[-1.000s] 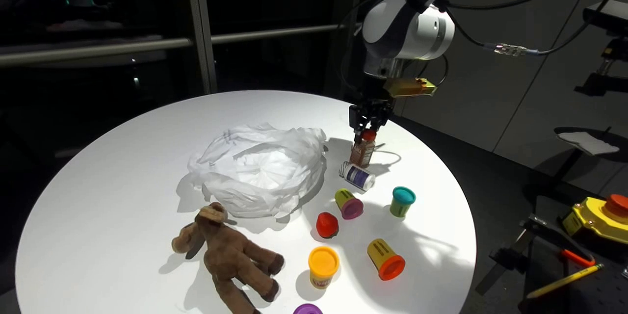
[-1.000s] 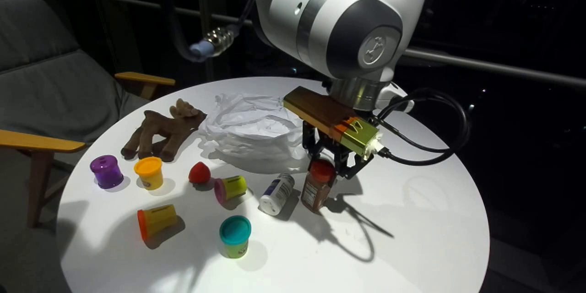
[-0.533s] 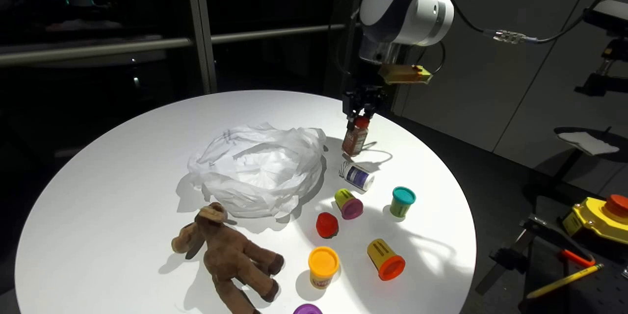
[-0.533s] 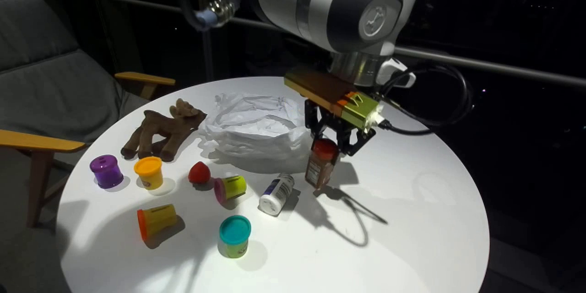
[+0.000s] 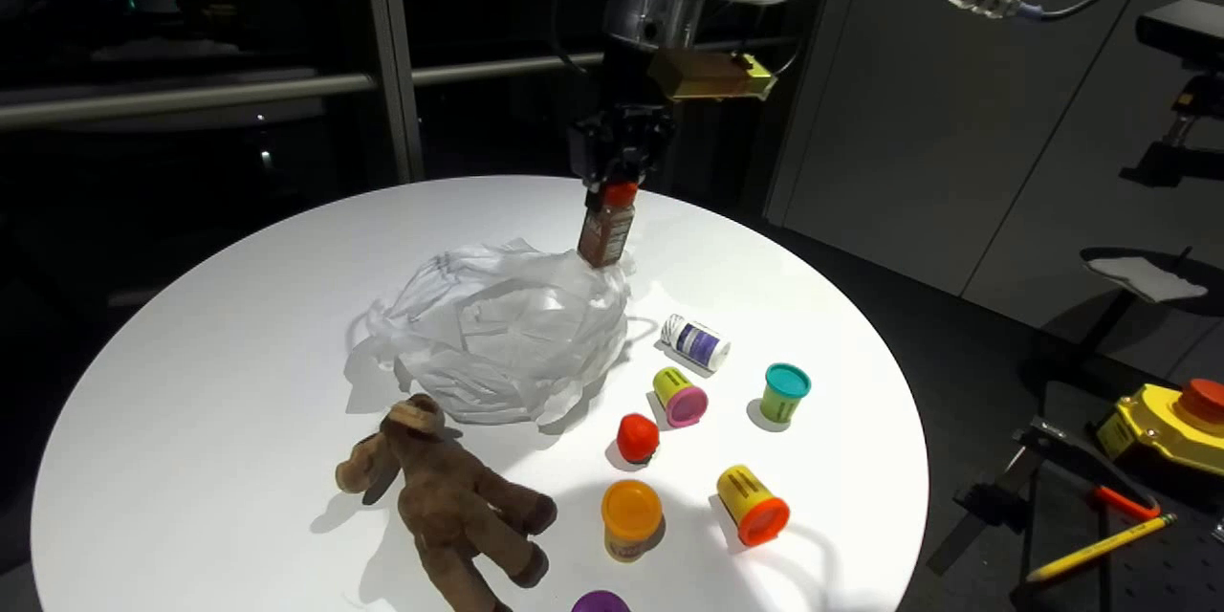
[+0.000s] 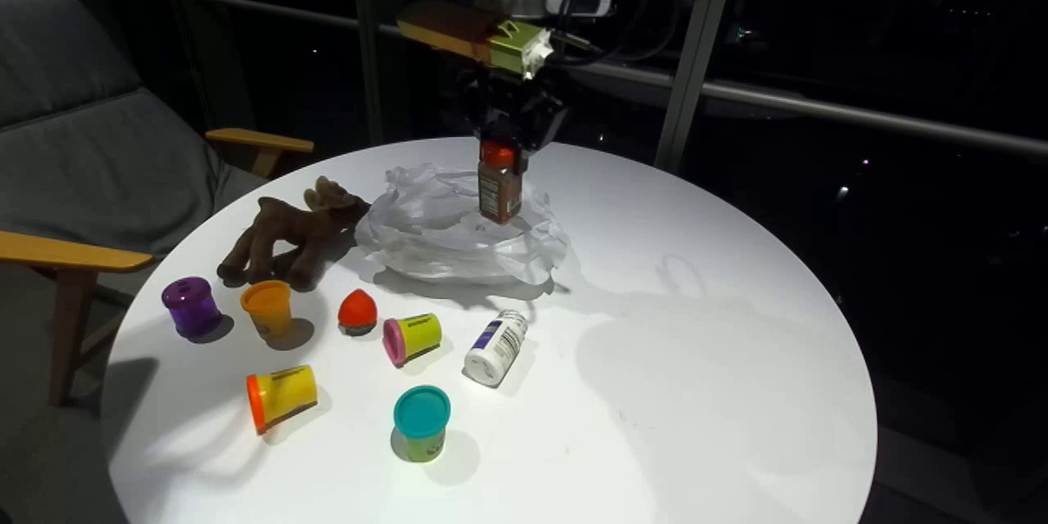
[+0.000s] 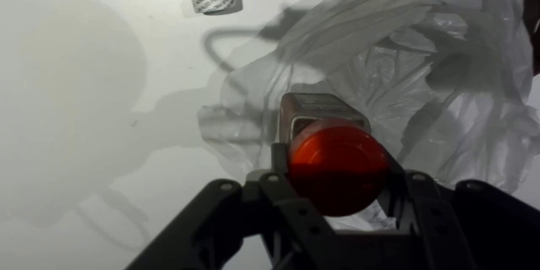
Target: Put the object on the table in the plastic bag
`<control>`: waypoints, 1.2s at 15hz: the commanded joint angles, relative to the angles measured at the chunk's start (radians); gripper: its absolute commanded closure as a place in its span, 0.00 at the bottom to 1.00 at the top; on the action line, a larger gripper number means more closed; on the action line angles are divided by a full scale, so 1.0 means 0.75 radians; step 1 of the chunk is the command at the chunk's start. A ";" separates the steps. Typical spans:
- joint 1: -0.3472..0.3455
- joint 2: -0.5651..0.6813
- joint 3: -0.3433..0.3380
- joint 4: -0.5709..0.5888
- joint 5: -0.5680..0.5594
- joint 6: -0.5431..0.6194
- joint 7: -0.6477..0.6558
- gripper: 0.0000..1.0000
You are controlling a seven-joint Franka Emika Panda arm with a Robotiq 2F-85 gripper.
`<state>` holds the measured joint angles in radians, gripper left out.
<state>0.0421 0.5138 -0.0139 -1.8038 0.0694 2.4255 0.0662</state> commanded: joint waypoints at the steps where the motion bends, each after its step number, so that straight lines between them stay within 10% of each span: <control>1: 0.062 0.149 0.019 0.183 -0.052 -0.041 0.062 0.76; 13: 0.116 0.527 -0.033 0.538 -0.148 -0.155 0.085 0.76; 14: 0.110 0.533 -0.032 0.562 -0.143 -0.172 0.083 0.31; 18: 0.079 0.455 -0.017 0.539 -0.116 -0.223 0.062 0.03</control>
<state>0.1158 0.8891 -0.0343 -1.4207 -0.0173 2.3034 0.1050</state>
